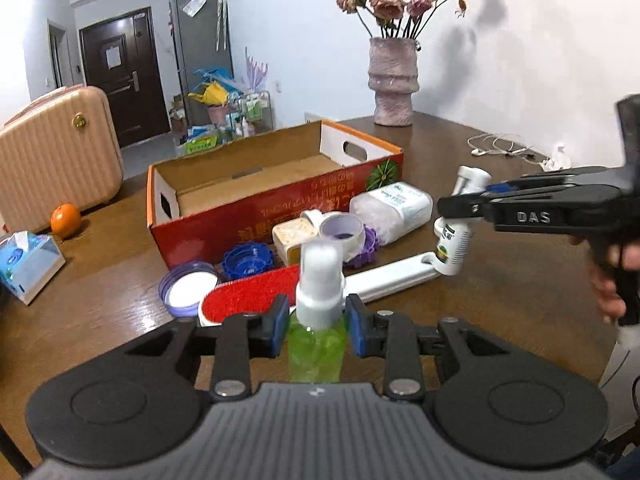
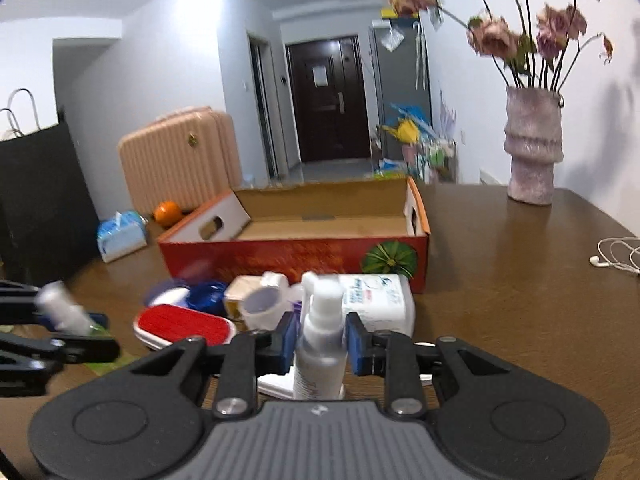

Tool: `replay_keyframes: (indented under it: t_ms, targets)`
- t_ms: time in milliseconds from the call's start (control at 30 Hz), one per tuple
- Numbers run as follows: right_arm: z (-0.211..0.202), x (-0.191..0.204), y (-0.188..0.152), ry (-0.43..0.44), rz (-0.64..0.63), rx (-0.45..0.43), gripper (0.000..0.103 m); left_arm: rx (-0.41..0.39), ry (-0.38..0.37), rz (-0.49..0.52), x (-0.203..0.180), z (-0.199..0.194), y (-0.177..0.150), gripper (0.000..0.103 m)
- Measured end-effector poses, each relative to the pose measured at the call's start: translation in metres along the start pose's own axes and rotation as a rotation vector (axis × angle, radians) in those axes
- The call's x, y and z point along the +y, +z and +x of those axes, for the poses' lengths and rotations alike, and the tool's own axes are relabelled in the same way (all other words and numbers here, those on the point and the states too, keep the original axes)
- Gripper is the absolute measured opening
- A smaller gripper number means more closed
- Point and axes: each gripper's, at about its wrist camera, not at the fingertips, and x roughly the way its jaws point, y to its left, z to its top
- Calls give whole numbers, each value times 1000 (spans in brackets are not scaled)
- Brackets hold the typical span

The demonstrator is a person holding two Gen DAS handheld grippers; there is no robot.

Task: Organize rigid objects
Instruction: 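Carry both spray bottles into the cardboard box and open both tools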

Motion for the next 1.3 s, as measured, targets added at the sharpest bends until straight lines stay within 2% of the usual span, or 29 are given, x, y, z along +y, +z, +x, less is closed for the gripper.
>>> replay_keyframes:
  t_ms: [100,167,367,533,633,867,1000,1100,1200,1300]
  targets:
    - [-8,15,-10,-3,-66,-34,19,4,2,5,-2,3,-4,31]
    - [-9,22,-18,12,-90,-15,19,-11,12,16,-5,2,-7,31]
    - [-9,25,-24,5,-98,6,19,-23,22,16,-6,-3,-15,31]
    - [-7,20,-23,11,-86,13,19,14,33,-12,-1,2,-26,32]
    - [-7,21,-23,11,-94,18,19,8,32,-20,1,0,-30,32]
    - [-10,14,-16,12,-65,29,18,-7,48,-85,10,-8,-30,31]
    - [-11,12,-3,25,-71,18,18,-62,38,-115,23,-19,-8,31]
    - [-5,7,18,41,-72,-1,18,-84,34,-135,45,-14,27,31]
    - [14,-3,55,40,-77,-32,18,-82,72,-166,73,14,74,31]
    - [45,-18,97,48,-63,-55,18,-40,122,-251,107,61,117,31]
